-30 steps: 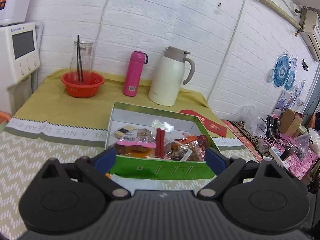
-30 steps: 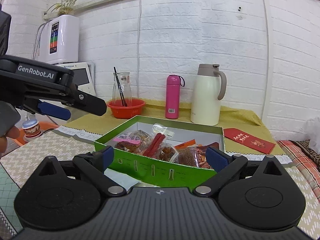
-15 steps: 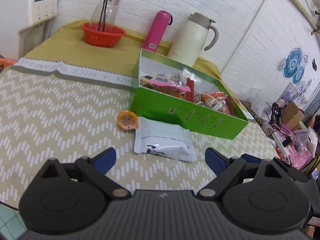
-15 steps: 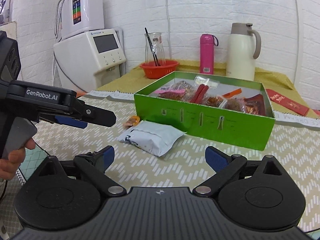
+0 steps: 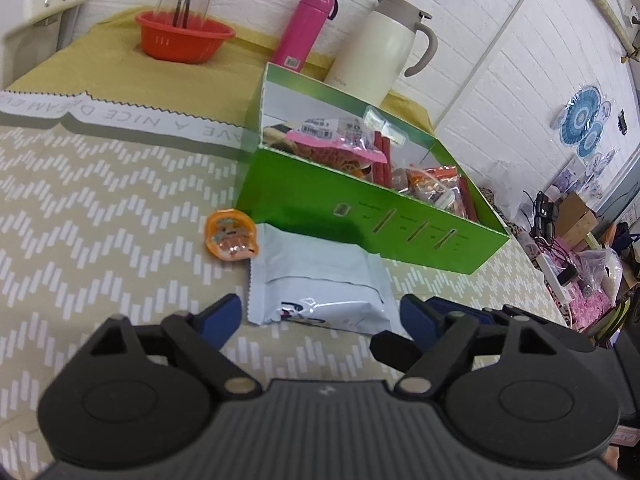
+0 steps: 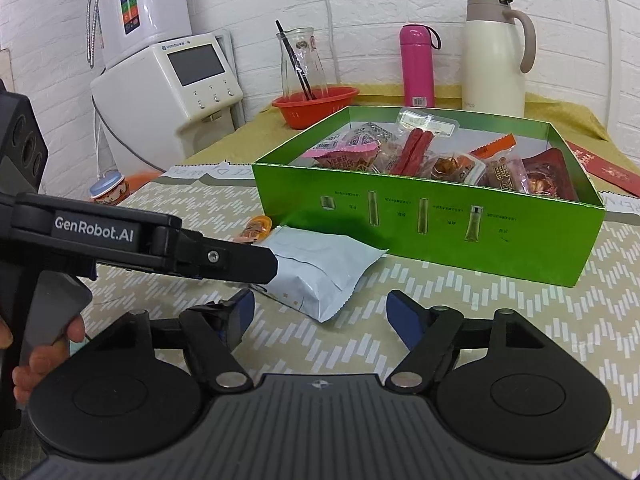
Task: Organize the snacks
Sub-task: 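Grasp the white foil pouch on the table with the left gripper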
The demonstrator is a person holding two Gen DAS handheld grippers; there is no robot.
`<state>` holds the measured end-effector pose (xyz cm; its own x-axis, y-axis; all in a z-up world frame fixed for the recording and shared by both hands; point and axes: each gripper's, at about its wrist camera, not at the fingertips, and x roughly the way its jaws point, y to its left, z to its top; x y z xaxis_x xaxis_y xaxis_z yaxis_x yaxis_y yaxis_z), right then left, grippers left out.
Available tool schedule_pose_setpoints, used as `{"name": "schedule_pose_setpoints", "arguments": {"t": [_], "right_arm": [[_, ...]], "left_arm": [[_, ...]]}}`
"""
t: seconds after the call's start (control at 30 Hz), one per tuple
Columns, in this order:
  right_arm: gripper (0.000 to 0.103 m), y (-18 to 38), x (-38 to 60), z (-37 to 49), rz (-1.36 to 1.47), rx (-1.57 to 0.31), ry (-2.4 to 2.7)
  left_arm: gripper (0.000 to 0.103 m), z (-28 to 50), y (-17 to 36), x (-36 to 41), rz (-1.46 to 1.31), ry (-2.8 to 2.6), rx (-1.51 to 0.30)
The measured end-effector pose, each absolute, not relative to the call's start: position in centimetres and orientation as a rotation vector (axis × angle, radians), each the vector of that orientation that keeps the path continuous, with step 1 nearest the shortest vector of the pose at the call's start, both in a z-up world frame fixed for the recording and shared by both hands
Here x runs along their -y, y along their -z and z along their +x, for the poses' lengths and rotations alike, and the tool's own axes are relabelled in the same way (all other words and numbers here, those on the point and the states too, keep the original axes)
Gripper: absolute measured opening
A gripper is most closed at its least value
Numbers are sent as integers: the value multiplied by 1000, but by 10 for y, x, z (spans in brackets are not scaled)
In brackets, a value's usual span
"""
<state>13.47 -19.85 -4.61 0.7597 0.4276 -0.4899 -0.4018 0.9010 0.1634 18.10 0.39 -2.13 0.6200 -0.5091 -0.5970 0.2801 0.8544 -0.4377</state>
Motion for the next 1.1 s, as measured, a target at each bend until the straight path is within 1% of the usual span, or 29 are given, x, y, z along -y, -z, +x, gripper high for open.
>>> {"name": "schedule_pose_setpoints", "arguments": {"t": [0.03,0.1,0.13,0.17,0.2,0.23,0.27,0.3,0.33,0.37,0.5,0.7,0.83,0.9,0.93,1.0,1.03,1.1], "right_arm": [[103,47,198,138,53,-549,-451],[103,49,197,143,58,-558,-453],[103,50,196,145,58,-563,-454],[103,52,195,147,59,-569,-459],[90,54,194,149,58,-578,-467],[77,55,193,150,58,-584,-469],[54,57,192,149,51,-585,-465],[44,57,191,148,39,-581,-464],[40,57,191,146,28,-579,-464],[38,56,192,144,15,-576,-462],[36,52,196,129,-34,-566,-460],[36,50,220,93,-68,-577,-443],[38,56,238,68,-72,-596,-431],[45,60,244,58,-86,-608,-424],[47,61,248,53,-94,-597,-422],[57,62,255,47,-90,-600,-409],[59,61,258,45,-81,-596,-408],[67,59,263,42,-54,-586,-414]], "left_arm": [[73,183,22,-4,-312,459,-782],[73,187,24,-4,-310,454,-784],[71,190,26,-5,-316,454,-792],[66,192,28,-5,-323,458,-798],[62,193,29,-4,-323,464,-798],[52,193,29,-3,-307,465,-796],[44,192,29,0,-285,468,-799],[43,190,28,2,-261,467,-798],[41,188,28,4,-243,469,-799],[39,185,28,7,-228,474,-801],[38,172,26,16,-213,501,-812],[38,141,28,32,-201,594,-839],[39,118,28,43,-193,661,-854],[52,108,27,46,-177,674,-855],[66,102,25,46,-169,664,-846],[67,96,20,44,-162,660,-827],[67,94,18,42,-166,656,-819],[70,95,13,40,-184,638,-805]]}}
